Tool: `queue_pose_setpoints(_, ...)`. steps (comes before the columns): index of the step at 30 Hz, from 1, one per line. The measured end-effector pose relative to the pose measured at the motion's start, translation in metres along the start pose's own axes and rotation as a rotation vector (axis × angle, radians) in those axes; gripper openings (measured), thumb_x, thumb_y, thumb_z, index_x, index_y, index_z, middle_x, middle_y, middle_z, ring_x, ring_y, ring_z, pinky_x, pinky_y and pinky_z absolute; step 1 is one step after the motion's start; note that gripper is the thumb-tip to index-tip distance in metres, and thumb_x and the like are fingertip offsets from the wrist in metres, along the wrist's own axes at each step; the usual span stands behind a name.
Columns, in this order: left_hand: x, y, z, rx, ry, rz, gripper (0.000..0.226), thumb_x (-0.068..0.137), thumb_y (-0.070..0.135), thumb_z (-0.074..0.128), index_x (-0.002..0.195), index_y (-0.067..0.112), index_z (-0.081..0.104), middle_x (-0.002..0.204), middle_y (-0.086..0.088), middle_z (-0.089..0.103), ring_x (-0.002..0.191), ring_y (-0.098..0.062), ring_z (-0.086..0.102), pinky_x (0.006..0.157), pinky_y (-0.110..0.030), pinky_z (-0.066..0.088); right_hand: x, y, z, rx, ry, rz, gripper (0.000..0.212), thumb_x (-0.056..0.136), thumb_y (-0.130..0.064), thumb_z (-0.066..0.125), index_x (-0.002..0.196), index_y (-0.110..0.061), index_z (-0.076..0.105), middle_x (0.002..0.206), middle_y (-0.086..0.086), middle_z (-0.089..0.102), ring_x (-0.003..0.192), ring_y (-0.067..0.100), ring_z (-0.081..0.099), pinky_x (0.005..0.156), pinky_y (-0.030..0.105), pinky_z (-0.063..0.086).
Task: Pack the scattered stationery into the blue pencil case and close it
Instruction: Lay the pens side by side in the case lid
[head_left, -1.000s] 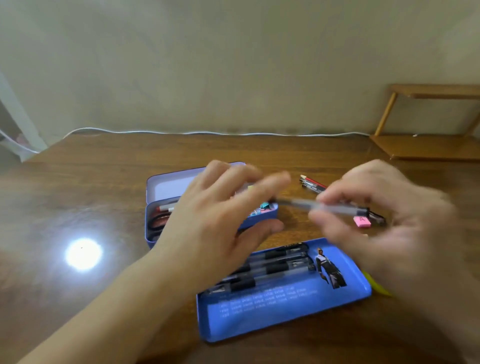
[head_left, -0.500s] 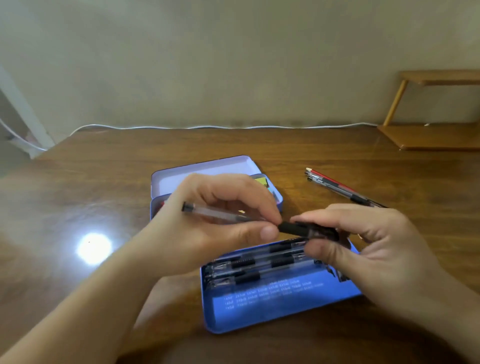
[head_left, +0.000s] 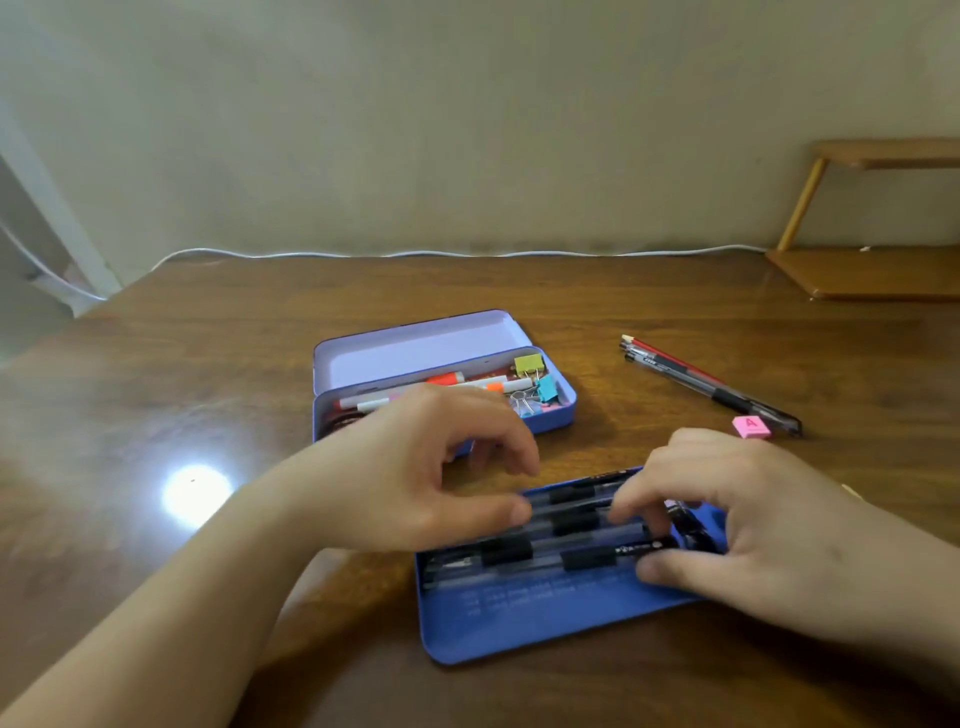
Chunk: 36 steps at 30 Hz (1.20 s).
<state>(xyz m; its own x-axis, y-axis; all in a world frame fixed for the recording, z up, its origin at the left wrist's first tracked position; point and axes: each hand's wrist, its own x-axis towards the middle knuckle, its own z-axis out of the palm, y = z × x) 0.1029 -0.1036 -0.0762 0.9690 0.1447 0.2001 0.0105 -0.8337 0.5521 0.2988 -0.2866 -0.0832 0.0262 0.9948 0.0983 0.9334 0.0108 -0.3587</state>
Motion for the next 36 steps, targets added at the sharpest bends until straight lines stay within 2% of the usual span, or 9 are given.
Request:
queue_pose_setpoints(5,0.000,0.005,0.004,0.113,-0.121,0.020,0.022,0.075,0.042,0.077,0.091,0.032,0.066,0.099,0.015,0.059,0.096,-0.007,0.058,0.083,-0.030,0.048,0.003,0.002,0.008,-0.011,0.040,-0.009,0.029,0.069,-0.065,0.055,0.089,-0.045,0.055,0.094,-0.023,0.055,0.093,0.003,0.052,0.072,0.029,0.049)
queue_pose_setpoints(11,0.003,0.007,0.011,0.221,-0.143,0.037,0.016,0.076,0.040,0.075,0.084,0.030,0.065,0.088,0.012,0.058,0.089,-0.005,0.054,0.076,-0.026,0.045,0.008,0.004,0.006,0.040,0.051,0.014,0.028,0.074,-0.064,0.060,0.088,-0.040,0.062,0.090,-0.022,0.060,0.094,0.002,0.055,0.076,0.021,0.046)
queue_pose_setpoints(14,0.003,0.007,0.010,0.211,-0.141,0.040,0.015,0.076,0.039,0.074,0.083,0.030,0.064,0.084,0.012,0.057,0.086,-0.006,0.053,0.074,-0.023,0.045,0.013,0.031,-0.013,0.137,0.305,0.189,0.022,0.076,-0.055,0.064,0.087,-0.037,0.071,0.085,-0.017,0.065,0.084,0.004,0.059,0.067,0.013,0.041)
queue_pose_setpoints(17,0.003,0.009,0.010,0.183,-0.114,0.043,0.013,0.080,0.040,0.070,0.084,0.030,0.063,0.083,0.014,0.056,0.085,-0.006,0.054,0.074,-0.024,0.045,0.014,0.074,-0.030,-0.136,0.386,0.563,0.014,0.082,-0.041,0.069,0.091,-0.032,0.072,0.093,-0.010,0.067,0.083,0.009,0.054,0.066,0.029,0.042)
queue_pose_setpoints(19,0.004,0.007,0.010,0.189,-0.061,0.037,0.008,0.084,0.037,0.067,0.085,0.030,0.064,0.084,0.016,0.057,0.086,-0.005,0.055,0.074,-0.025,0.047,0.012,0.090,-0.036,-0.152,0.303,0.724,0.004,0.083,-0.038,0.071,0.084,-0.034,0.070,0.099,-0.002,0.069,0.091,0.015,0.053,0.071,0.032,0.046)
queue_pose_setpoints(22,0.005,0.002,0.009,0.211,0.077,0.009,0.002,0.086,0.031,0.063,0.085,0.032,0.062,0.083,0.019,0.057,0.086,-0.003,0.056,0.074,-0.025,0.047,0.010,0.094,-0.040,-0.115,0.209,0.742,0.017,0.084,-0.032,0.072,0.072,-0.041,0.063,0.091,-0.005,0.065,0.095,0.016,0.053,0.078,0.033,0.046)
queue_pose_setpoints(28,0.007,-0.003,0.009,0.218,0.374,-0.067,0.006,0.085,0.028,0.059,0.079,0.027,0.063,0.074,0.013,0.054,0.074,-0.009,0.051,0.061,-0.022,0.040,0.005,0.089,-0.045,-0.102,0.120,0.708,0.012,0.080,-0.030,0.075,0.078,-0.037,0.065,0.083,-0.014,0.061,0.080,0.006,0.053,0.056,0.023,0.040)
queue_pose_setpoints(32,0.008,-0.004,0.010,0.239,0.443,-0.067,0.010,0.084,0.029,0.057,0.080,0.024,0.065,0.072,0.011,0.054,0.070,-0.010,0.051,0.059,-0.025,0.040,0.009,0.088,-0.040,-0.131,0.076,0.732,0.015,0.079,-0.028,0.077,0.080,-0.037,0.065,0.082,-0.014,0.059,0.082,0.007,0.054,0.060,0.024,0.045)
queue_pose_setpoints(36,0.009,-0.002,0.010,0.235,0.565,-0.063,0.005,0.084,0.025,0.064,0.086,0.022,0.067,0.076,0.012,0.054,0.073,-0.004,0.050,0.063,-0.019,0.037,0.006,0.094,-0.039,-0.251,0.370,0.667,0.005,0.086,-0.031,0.068,0.089,-0.030,0.071,0.079,-0.010,0.061,0.076,0.014,0.057,0.059,0.031,0.048)
